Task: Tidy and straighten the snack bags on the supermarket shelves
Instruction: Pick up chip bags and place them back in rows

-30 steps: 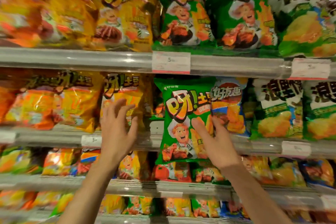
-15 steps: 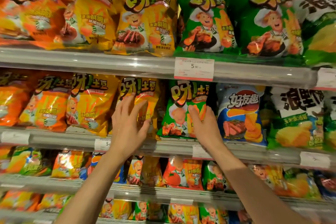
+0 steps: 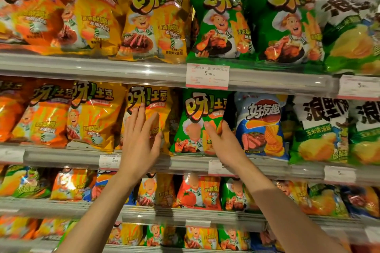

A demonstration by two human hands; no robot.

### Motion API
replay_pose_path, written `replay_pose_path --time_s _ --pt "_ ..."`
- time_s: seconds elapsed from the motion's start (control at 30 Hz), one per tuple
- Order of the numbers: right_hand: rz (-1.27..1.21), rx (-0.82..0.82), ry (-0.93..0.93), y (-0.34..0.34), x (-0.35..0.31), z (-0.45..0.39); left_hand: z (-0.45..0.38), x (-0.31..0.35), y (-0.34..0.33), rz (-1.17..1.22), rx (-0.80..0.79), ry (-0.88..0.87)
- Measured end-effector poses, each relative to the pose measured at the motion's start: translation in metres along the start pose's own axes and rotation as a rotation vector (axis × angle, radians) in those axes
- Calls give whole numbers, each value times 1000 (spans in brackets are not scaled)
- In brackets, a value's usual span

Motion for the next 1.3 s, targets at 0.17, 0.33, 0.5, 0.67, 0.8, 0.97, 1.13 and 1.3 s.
replay_pose_path --time_s 0.17,0.33,0.5,0.67,0.8,0.97,1.13,1.3 --pt "-73 -83 22 26 -1 16 5 12 7 -77 7 -45" --pt "-100 13 33 73 17 39 16 48 12 107 62 -5" --pt "-104 197 34 140 38 49 17 115 -15 322 -20 21" --pt "30 258 50 183 54 37 7 168 -71 474 -199 110" --pt "206 192 25 181 60 19 -9 198 -105 424 -284 195" --pt "254 122 -28 169 70 6 -22 205 -135 548 -418 359" --pt "102 155 -3 172 74 5 -25 199 -134 618 -310 381" --pt "37 178 14 180 65 5 -33 197 -125 656 -252 392"
Point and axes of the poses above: each hand's wrist, its own z-axis away from the middle knuckle, its own y-axis out of the back of the hand, x = y × z, the point moved 7 cm from there along -z, towards the middle knuckle, and after that the axes turned 2 degrees about -z, right-handed, at the moved point
